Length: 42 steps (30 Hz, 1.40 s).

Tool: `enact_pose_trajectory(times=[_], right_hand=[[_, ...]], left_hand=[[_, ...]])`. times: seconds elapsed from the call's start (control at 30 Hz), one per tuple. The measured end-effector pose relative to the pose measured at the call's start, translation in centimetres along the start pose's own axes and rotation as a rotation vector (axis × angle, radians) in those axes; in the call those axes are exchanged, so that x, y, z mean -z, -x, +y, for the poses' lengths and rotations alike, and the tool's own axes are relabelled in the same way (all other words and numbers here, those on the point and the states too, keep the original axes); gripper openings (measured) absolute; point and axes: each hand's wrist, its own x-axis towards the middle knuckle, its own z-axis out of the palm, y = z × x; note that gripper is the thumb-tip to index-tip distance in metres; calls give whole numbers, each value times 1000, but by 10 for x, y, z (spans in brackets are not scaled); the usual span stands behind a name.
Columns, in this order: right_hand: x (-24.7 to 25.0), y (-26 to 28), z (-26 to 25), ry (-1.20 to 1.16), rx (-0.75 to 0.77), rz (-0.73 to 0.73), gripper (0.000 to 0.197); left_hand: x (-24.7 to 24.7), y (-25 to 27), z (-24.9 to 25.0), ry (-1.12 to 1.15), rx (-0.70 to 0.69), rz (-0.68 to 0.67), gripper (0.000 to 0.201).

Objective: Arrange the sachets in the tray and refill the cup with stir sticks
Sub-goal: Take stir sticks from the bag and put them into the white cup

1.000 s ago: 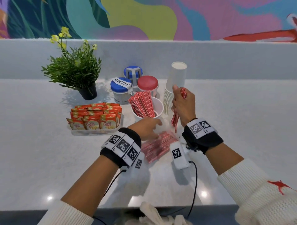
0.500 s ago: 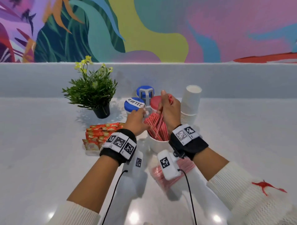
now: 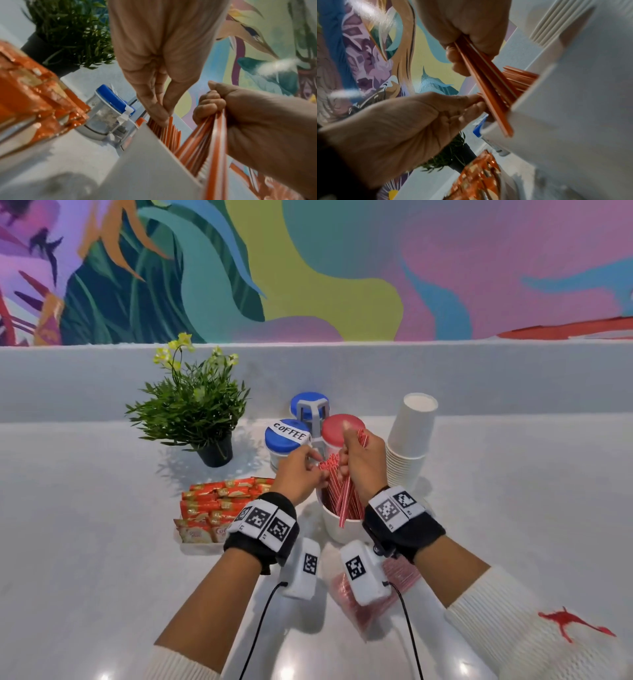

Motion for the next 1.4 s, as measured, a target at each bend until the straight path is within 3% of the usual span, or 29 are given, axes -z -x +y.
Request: enact_pose_trajectory(times=[0.23, 0.33, 0.53, 0.67, 0.87, 0.93, 1.07, 1.23, 1.3, 1.4], right_hand=[[-11, -10, -7, 53, 92, 85, 42], [-15, -7, -1, 113, 145, 37, 40], [-12, -1, 17, 165, 101, -113, 36], [-5, 0, 14, 128, 119, -174, 28], [19, -12, 10, 226, 138, -66, 7], [29, -13, 13, 353, 132, -78, 11], [41, -8, 22, 540, 49, -236, 25], [39, -10, 36, 794, 2, -548, 86], [41, -8, 31, 809, 3, -621, 97], [44, -4, 26, 781, 24, -662, 98]], left_hand=[[0, 1, 1, 119, 33, -18, 19], [3, 0, -2, 150, 41, -12, 21], [8, 2, -5, 190, 20, 2, 21], [8, 7, -7, 119, -3, -23, 26], [5, 16, -9, 59, -10, 64, 23], [4, 18, -8, 10, -34, 73, 27], [0, 21, -8, -157, -116, 26, 43], [-6, 22, -14, -368, -122, -94, 66], [-6, 21, -13, -428, -140, -20, 61], [-9, 19, -11, -341, -157, 132, 48]])
